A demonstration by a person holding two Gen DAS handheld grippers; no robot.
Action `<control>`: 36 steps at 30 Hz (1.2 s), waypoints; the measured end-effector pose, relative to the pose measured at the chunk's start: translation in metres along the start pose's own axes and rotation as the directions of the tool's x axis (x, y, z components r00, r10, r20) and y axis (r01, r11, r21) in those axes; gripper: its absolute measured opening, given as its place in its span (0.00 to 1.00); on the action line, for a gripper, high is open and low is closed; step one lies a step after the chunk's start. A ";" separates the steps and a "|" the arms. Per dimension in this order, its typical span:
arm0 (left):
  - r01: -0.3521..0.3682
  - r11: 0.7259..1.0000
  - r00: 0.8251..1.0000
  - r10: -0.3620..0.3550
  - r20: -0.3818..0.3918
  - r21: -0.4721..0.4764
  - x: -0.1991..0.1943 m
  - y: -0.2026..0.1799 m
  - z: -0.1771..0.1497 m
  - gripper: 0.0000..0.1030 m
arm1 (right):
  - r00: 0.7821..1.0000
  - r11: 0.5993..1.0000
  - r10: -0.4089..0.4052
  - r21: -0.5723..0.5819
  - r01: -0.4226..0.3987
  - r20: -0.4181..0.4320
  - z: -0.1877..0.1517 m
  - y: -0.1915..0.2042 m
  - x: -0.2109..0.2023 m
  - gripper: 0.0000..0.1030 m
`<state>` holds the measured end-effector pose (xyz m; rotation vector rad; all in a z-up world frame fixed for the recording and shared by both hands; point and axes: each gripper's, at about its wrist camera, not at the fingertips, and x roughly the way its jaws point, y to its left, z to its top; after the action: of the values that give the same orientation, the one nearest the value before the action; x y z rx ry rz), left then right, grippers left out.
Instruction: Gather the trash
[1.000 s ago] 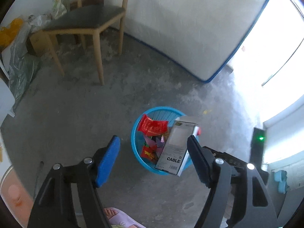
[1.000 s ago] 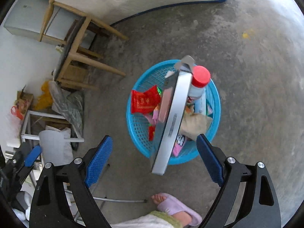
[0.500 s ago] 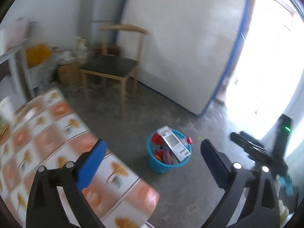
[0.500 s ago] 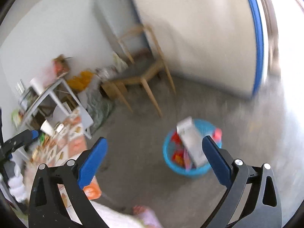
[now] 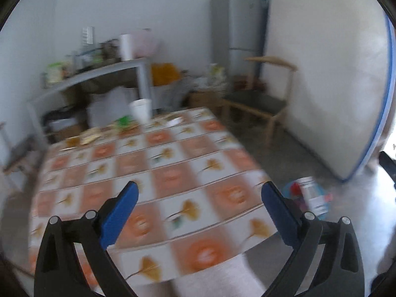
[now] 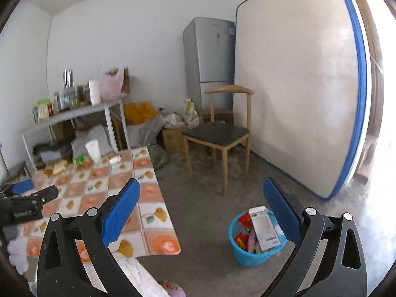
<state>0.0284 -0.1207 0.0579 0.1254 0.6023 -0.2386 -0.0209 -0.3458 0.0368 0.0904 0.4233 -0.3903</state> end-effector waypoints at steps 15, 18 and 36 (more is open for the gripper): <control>-0.029 0.998 0.969 0.013 -0.248 -0.062 0.025 0.021 -0.059 0.94 | 0.932 0.993 -0.086 -0.103 0.053 -0.351 -0.056 0.042 0.021 0.93; -0.043 0.997 0.969 0.028 -0.244 -0.058 0.026 0.024 -0.061 0.95 | 0.928 0.993 -0.096 -0.099 0.065 -0.359 -0.059 0.040 0.022 0.93; -0.063 0.997 0.969 0.050 -0.242 -0.046 0.030 0.031 -0.060 0.95 | 0.922 0.993 -0.118 -0.071 0.098 -0.368 -0.062 0.033 0.031 0.93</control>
<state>0.0271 -0.0850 -0.0071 0.1210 0.8444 -0.1525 -0.0062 -0.3156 -0.0323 0.0916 0.8160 -0.4725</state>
